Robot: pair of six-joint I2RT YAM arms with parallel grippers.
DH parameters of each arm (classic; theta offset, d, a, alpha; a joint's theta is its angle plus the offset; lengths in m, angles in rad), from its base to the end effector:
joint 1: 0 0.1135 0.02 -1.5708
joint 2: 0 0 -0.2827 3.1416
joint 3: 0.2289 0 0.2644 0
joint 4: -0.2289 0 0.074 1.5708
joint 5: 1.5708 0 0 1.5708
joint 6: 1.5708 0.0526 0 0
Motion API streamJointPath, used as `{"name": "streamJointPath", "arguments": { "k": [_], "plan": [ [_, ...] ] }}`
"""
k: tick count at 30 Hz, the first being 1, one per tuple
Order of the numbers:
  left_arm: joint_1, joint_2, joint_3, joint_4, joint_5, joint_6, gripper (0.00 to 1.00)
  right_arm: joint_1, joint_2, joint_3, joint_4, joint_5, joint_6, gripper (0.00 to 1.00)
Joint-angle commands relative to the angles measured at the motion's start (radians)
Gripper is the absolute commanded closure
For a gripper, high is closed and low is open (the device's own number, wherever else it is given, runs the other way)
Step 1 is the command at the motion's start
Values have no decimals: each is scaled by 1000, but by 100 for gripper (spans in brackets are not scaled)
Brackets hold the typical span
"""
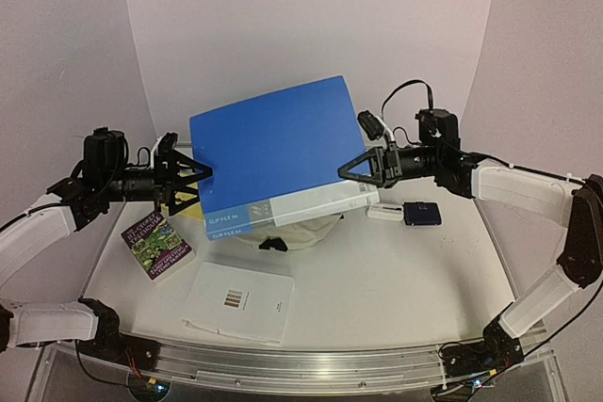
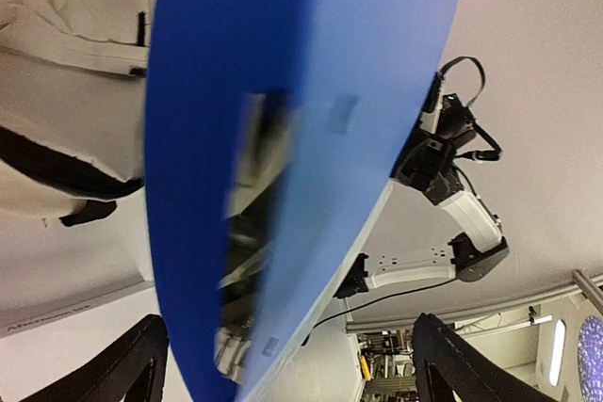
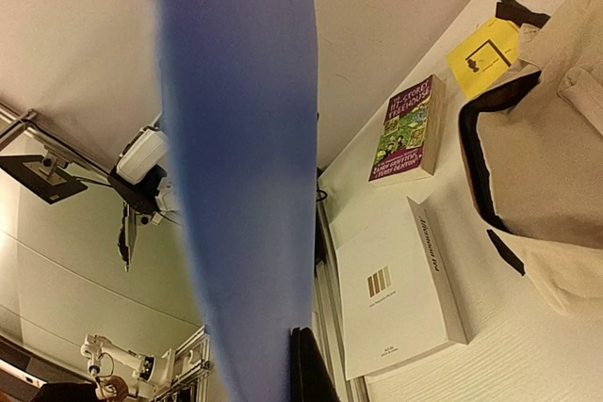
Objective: Pack the student bag
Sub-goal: Pick up the files from the center of the board.
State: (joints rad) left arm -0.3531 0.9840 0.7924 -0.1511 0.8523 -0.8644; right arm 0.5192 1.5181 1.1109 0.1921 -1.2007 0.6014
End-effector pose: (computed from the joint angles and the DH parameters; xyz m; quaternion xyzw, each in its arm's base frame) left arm 0.2021 -0.1167 0.3223 0.0422 0.7803 -0.5772 0.2372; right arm 0.2849 0.2193 0.3291 -0.3276 0.6567 0.6478 0.2045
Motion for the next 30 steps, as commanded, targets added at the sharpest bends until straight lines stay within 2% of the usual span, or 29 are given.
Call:
{"name": "streamJointPath", "arguments": {
  "k": [1, 3, 5, 9, 12, 16, 19, 21, 23, 24, 26, 27, 30],
  "plan": [
    [-4, 18, 66, -156, -143, 55, 8, 9, -8, 61, 55, -33, -18, 100],
    [-4, 31, 78, -182, -152, 77, 7, 10, -10, 62, 55, -35, -17, 100],
    [-4, 26, 63, -134, -111, 65, 11, 10, -8, 61, 55, -38, -12, 100],
    [-4, -12, -32, 190, 43, -53, 32, 16, 14, 63, 57, -45, -16, 100],
    [-4, -30, -102, 427, 93, -164, 46, 24, 43, 79, 60, -49, -17, 100],
    [-4, -12, -145, 572, 118, -251, 66, 31, 93, 117, 61, -62, -14, 100],
    [-4, 4, -171, 657, 116, -297, 86, 35, 135, 147, 62, -66, -13, 100],
    [-5, 8, -179, 678, 106, -318, 96, 34, 158, 165, 63, -55, -15, 96],
    [-4, 1, -184, 670, 77, -320, 100, 33, 176, 181, 61, -23, -21, 78],
    [-4, -7, -187, 655, 55, -319, 100, 31, 184, 190, 60, -4, -26, 65],
    [-3, -35, -185, 596, -4, -301, 100, 13, 207, 212, 58, 38, -27, 32],
    [-3, -55, -183, 562, -44, -295, 100, -2, 224, 227, 57, 62, -26, 21],
    [1, -114, -166, 470, -144, -285, 100, -66, 288, 278, 53, 127, -17, 4]
  ]
}}
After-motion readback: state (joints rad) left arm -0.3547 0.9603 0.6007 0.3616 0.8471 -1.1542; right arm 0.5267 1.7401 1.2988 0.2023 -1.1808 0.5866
